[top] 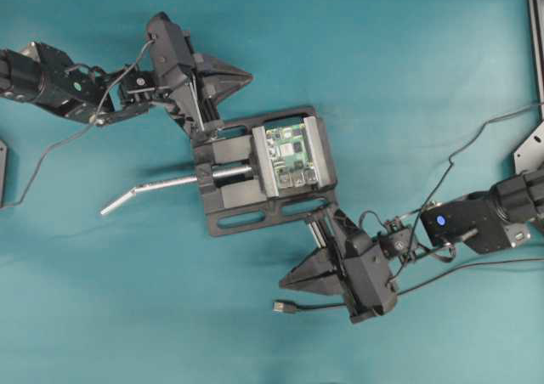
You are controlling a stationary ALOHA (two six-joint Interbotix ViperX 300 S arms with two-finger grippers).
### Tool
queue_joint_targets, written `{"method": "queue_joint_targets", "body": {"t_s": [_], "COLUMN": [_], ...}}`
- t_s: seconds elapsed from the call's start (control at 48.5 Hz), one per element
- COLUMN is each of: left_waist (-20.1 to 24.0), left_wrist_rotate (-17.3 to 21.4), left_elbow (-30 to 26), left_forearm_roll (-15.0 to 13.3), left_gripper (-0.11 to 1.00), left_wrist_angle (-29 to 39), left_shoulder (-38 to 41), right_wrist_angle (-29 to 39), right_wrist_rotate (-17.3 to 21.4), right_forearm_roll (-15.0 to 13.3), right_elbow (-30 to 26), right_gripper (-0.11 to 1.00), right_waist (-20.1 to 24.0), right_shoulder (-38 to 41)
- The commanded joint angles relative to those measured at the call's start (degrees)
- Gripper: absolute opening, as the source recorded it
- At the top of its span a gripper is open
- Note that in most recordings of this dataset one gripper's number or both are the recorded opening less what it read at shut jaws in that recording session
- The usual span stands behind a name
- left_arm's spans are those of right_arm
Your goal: Insert the USB into the fixed PCB.
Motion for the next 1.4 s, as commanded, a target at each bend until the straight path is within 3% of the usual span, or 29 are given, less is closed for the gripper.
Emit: {"method": "queue_joint_targets", "body": {"t_s": [0.0,0.083,0.33,0.516,0.722,0.867,0.99,1.135,1.238,1.382], "left_waist": [0.2,0.7,0.9,0.6,0.3,-0.4,-0.5,-0.4,-0.4,-0.4], "left_wrist_rotate": [0.1,0.2,-0.8,-2.5,-3.0,-3.1,-4.7,-6.0,-6.1,-6.2], "left_elbow": [-1.0,-0.4,2.9,6.2,8.3,8.6,8.6,9.9,12.0,15.1], "left_forearm_roll": [2.0,2.0,2.0,2.0,2.0,2.0,1.9,2.0,2.0,1.9], "left_gripper": [-0.01,0.06,0.03,0.03,0.03,0.04,0.13,0.31,0.36,0.35], "left_wrist_angle": [2.0,5.6,14.3,15.2,15.2,15.5,16.3,17.5,17.8,17.8], "left_shoulder": [-5.9,-9.2,-17.4,-21.4,-24.0,-24.3,-24.4,-25.7,-27.9,-31.8], "right_wrist_angle": [-0.4,-0.6,-4.4,-6.2,-6.5,-7.0,-7.4,-7.3,-7.4,-7.4], "right_wrist_rotate": [0.5,1.4,2.8,2.8,2.7,2.7,2.7,2.7,2.7,2.5], "right_forearm_roll": [0.4,2.5,10.9,17.1,26.7,30.9,33.6,35.6,37.0,38.9], "right_elbow": [-0.9,-0.6,0.8,0.5,0.0,-0.3,-0.4,-0.7,-1.1,-2.5], "right_gripper": [0.0,0.01,0.0,0.0,0.0,0.03,0.14,0.41,0.57,0.61], "right_waist": [0.7,1.0,3.9,7.0,10.3,11.9,13.0,14.0,14.8,16.0], "right_shoulder": [-0.9,-0.9,-1.1,-1.1,-1.1,-1.1,-1.0,-0.5,0.1,2.1]}}
